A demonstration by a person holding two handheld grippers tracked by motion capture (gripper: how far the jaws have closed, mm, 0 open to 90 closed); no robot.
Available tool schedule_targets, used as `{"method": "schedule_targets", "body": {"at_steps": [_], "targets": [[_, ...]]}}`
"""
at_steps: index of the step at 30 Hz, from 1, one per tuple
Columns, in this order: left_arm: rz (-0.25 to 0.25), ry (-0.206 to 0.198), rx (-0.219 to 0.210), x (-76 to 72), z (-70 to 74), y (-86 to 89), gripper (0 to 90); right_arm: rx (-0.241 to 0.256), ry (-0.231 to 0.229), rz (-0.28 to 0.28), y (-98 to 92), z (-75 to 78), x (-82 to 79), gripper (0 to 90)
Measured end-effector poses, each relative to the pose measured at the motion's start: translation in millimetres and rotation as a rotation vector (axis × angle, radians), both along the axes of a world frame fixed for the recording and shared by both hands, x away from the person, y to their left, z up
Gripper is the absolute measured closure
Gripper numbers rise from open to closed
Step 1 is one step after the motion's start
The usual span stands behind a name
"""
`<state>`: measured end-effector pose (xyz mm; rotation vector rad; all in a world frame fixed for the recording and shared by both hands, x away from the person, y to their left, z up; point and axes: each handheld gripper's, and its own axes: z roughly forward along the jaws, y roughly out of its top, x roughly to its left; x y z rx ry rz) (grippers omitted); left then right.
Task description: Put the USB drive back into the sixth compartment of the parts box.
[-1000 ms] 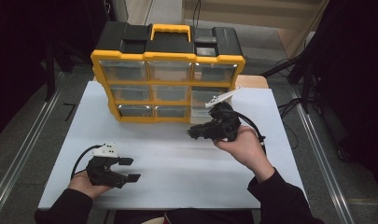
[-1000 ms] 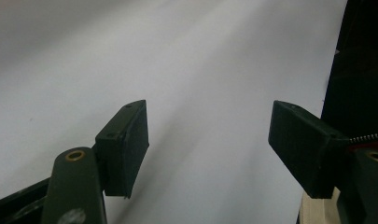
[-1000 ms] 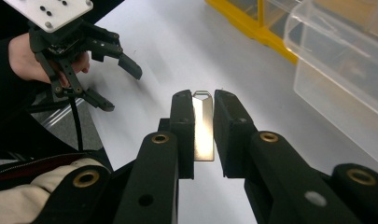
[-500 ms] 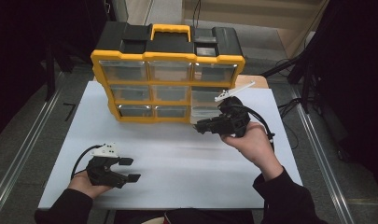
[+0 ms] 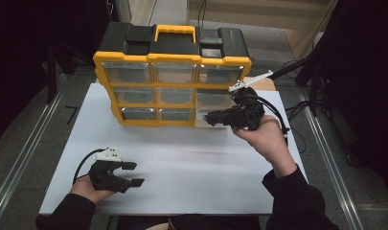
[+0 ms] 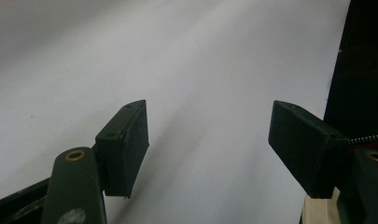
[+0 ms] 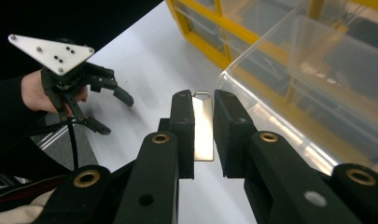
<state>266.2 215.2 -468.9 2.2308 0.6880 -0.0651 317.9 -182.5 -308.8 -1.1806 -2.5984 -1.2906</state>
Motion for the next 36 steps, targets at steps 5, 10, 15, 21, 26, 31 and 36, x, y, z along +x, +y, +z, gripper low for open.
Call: {"method": "schedule_targets", "body": {"at_steps": [5, 10, 15, 21, 26, 31, 36], "targets": [[-0.002, 0.000, -0.003, 0.3, -0.4, 0.0, 29.7, -0.003, 0.002, -0.015, -3.2, 3.1, 4.7, 76.2], [-0.001, 0.002, -0.004, 0.5, -1.2, -0.2, 29.7, 0.002, 0.006, -0.027, -6.0, 4.6, 9.8, 76.2], [0.000, 0.002, -0.001, 0.5, -1.2, 0.1, 29.7, -0.001, -0.006, -0.045, -8.4, 6.6, 16.1, 76.2], [0.001, 0.002, 0.005, 0.8, -1.6, -0.2, 29.7, -0.011, -0.020, -0.074, -13.4, 8.9, 21.1, 76.2], [0.000, 0.004, 0.002, 1.2, -1.8, -0.3, 29.6, -0.015, -0.019, -0.098, -16.1, 6.1, 26.9, 76.2], [0.001, 0.004, 0.005, 2.3, -2.7, -0.2, 29.7, -0.027, -0.017, -0.133, -19.6, 0.5, 35.3, 76.2], [0.000, 0.004, 0.007, 1.8, -2.4, 0.2, 29.7, -0.039, -0.011, -0.156, -20.4, -6.3, 43.8, 76.1]]}}
